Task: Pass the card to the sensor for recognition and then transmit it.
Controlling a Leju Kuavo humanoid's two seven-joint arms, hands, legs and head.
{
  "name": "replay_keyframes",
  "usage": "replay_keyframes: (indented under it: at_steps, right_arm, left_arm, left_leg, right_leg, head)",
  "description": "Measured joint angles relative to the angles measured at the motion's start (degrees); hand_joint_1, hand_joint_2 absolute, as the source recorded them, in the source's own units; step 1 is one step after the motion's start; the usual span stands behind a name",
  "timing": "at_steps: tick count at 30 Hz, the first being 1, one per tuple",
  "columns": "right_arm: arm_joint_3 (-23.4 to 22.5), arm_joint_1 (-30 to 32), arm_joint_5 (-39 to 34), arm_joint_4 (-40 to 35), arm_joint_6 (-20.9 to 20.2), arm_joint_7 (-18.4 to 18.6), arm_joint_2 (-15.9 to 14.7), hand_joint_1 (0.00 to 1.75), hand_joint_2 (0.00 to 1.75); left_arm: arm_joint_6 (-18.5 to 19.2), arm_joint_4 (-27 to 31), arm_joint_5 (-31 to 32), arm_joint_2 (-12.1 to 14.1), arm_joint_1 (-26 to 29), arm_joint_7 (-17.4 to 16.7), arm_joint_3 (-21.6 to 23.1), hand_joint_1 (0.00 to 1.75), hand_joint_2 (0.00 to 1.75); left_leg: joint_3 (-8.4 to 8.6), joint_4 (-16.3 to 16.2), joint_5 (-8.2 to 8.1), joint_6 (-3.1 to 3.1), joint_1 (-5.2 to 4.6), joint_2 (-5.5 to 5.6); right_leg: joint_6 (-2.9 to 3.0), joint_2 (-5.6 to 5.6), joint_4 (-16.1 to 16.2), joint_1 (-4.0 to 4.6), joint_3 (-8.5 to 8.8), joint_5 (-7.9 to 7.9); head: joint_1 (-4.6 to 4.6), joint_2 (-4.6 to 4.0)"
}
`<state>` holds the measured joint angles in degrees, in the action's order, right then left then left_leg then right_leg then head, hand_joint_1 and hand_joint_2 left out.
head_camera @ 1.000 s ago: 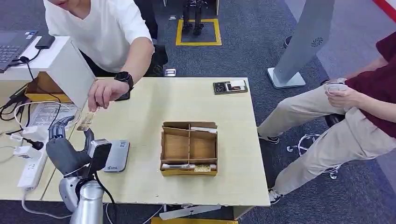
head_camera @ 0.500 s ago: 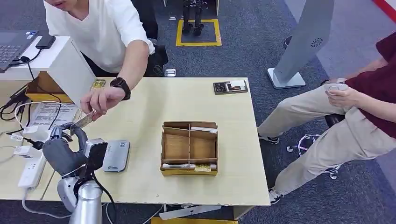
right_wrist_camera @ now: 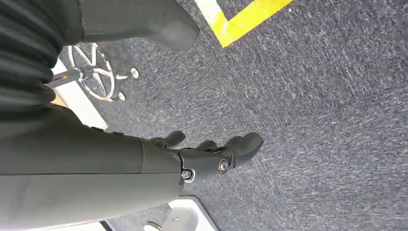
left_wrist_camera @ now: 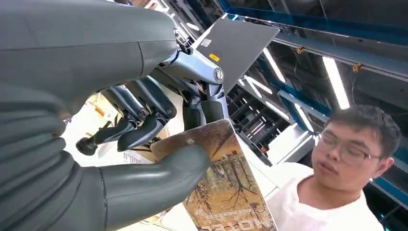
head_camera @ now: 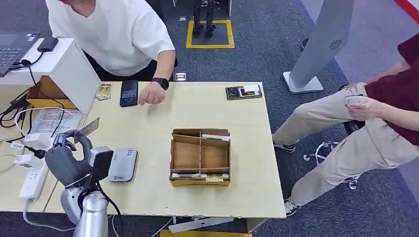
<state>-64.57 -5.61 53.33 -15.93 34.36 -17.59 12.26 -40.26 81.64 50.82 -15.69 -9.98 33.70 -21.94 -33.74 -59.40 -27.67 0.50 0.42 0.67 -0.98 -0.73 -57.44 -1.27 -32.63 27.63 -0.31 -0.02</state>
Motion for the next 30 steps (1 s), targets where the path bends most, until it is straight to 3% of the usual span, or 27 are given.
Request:
replay_keyframes:
  at_steps: [19,30]
  right_arm:
    - [0.24,0.0,-0.07,0.13,0.0,0.0,-0.05,0.0,1.75]
    - [0.35,0.02,-0.17,0.15,-0.15,0.09,-0.24,0.0,1.75]
  left_arm:
    - [0.0,0.0,2.34,0.0,0.02,-1.31,-0.04,1.75,1.75]
    - [0.0,1.44,16.9,-0.09,0.77,-5.34,-4.83,1.75,1.75]
  left_leg:
    - [-0.01,0.0,0.0,0.0,0.0,0.0]
    - [-0.02,0.0,0.0,0.0,0.0,0.0]
  right_leg:
    - [0.0,0.0,0.0,0.0,0.01,0.0]
    - [0.0,0.0,0.0,0.0,0.01,0.0]
  head:
    - [0.0,0.0]
    - [0.0,0.0]
